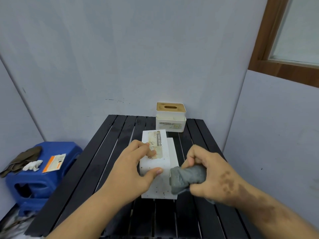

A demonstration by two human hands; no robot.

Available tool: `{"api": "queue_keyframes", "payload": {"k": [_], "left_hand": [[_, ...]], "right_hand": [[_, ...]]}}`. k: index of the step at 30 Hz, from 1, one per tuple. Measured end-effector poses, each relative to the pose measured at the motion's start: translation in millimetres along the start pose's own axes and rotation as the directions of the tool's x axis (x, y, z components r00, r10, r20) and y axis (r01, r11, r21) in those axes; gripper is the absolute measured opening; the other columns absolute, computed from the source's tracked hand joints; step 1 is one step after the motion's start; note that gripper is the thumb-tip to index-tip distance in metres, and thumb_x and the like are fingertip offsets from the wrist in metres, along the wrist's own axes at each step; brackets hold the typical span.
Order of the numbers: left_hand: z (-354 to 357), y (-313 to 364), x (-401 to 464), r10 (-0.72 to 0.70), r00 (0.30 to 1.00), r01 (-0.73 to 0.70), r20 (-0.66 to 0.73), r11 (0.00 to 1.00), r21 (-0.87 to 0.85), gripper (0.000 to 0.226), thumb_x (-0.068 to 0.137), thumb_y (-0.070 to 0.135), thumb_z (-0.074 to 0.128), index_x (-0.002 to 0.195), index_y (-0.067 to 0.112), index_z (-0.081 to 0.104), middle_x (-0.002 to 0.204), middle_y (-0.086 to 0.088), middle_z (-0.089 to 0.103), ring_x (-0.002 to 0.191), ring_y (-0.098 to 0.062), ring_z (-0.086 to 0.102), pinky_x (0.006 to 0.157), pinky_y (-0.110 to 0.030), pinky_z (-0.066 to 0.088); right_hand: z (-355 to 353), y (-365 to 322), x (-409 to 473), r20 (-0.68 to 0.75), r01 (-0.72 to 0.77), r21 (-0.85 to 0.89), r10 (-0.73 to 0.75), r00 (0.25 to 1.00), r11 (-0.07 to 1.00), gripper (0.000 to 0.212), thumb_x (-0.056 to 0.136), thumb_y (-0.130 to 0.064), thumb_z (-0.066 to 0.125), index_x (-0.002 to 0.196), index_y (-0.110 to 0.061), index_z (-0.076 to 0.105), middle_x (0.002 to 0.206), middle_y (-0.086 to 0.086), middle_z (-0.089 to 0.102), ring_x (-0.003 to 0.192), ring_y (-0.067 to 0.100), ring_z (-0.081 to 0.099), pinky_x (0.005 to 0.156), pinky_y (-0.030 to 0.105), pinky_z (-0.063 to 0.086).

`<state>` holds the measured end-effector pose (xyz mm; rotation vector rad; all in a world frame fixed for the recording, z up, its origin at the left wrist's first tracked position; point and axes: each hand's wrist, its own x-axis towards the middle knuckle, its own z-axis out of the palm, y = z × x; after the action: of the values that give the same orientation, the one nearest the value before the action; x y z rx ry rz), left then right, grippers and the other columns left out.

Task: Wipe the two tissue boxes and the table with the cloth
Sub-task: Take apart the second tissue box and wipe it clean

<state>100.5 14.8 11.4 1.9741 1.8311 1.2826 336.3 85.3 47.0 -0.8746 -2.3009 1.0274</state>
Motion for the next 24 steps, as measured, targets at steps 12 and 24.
{"api": "queue_keyframes", "payload": {"k": [12,24], "left_hand": [[-1,-3,-2,-0.016,1.000,0.016,0.026,1.000,-0.003,0.030,0.078,0.033,0.085,0.098,0.032,0.062,0.115,0.024,0.052,0.122,0.010,0.049,0.091,-0.001,0.037],[-12,-8,-6,-0.074,0.997,0.071,-0.029,0.994,-0.088,0.061,0.089,0.039,0.072,0.142,0.050,0.045,0.143,0.035,0.044,0.140,0.007,0.035,0.115,-0.025,0.034]], "right_hand": [[-2,12,30,-0.261,-0.128,0.066,0.141,0.955,0.990,0.035,0.077,-0.002,0.078,0.093,-0.018,0.052,0.080,0.009,0.067,0.059,0.028,0.066,0.053,0.044,0.060],[3,-24,62,-0.545,0.000,-0.095,-0.052,0.837,0.995,0.052,0.068,-0.008,0.080,0.093,-0.043,0.051,0.099,-0.005,0.069,0.080,0.022,0.067,0.069,0.032,0.059]]}}
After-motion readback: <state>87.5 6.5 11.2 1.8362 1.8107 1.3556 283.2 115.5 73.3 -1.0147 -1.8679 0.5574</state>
